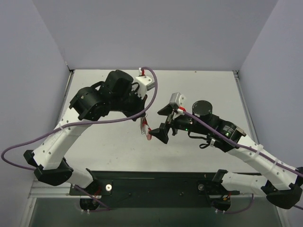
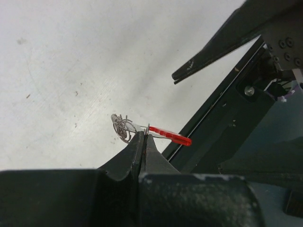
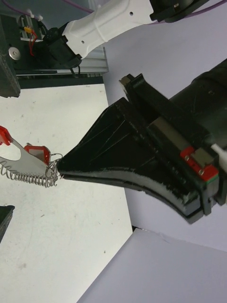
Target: Put the keys on the keyring
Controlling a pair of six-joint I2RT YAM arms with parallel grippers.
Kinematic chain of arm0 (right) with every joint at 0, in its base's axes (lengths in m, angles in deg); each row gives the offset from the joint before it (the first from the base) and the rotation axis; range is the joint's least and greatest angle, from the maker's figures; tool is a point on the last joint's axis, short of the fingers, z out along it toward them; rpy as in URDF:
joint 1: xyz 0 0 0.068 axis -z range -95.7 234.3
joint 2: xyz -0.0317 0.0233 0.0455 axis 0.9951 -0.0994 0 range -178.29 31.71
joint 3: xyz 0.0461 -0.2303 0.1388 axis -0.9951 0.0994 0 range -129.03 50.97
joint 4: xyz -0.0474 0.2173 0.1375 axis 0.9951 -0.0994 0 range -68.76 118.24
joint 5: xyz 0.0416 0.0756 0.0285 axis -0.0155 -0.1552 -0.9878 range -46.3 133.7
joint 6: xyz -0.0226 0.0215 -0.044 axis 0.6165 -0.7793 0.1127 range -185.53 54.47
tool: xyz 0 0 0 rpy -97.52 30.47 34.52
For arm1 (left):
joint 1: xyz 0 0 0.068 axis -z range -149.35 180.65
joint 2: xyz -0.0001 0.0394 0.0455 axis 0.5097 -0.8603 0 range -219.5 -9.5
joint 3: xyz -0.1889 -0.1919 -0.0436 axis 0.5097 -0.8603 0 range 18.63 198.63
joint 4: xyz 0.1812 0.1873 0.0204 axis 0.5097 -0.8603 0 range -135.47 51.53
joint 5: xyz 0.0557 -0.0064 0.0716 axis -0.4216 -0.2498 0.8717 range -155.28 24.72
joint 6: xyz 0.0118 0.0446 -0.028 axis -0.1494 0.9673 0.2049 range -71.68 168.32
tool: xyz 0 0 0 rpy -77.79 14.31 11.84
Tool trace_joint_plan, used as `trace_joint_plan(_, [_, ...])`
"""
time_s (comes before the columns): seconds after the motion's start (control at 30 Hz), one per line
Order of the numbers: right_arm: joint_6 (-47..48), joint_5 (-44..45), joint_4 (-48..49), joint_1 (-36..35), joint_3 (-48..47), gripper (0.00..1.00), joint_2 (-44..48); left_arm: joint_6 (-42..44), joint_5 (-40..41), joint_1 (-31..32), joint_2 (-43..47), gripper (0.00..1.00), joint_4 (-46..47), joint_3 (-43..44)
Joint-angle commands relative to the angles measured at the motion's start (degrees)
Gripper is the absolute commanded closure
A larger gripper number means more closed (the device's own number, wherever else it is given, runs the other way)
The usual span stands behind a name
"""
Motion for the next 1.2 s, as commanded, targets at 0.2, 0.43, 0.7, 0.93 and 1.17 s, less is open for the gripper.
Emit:
trace_joint_plan(0.2, [-6.04, 4.43, 5.86, -5.29, 0.09, 0.09, 0.24, -8.8, 6.69, 4.94, -4.86, 1.0, -9.82, 4.33])
trace_joint_plan(0.43, [-9.82, 2.4, 13.26, -9.51, 4.84, 0.09, -0.27, -14.07, 10.47, 3.63, -6.09, 1.0, -13.15, 9.33])
trace_joint_plan(0.7, [-10.97, 3.01, 14.14, -14.0, 10.28, 0.11, -2.48, -17.24, 5.21, -0.76, -4.42, 1.0, -12.2, 7.76])
trace_joint_plan(0.93, [-12.12, 12.66, 21.34, -13.82, 18.71, 0.1, 2.0, -18.3, -1.2, -3.4, -0.29, 1.0, -5.52, 3.02])
trace_joint_plan(1.17, [-11.24, 15.67, 30.57, -12.51, 23.82, 0.14, 5.87, -19.62, -7.62, -5.78, 3.4, 1.0, 0.9, -4.01])
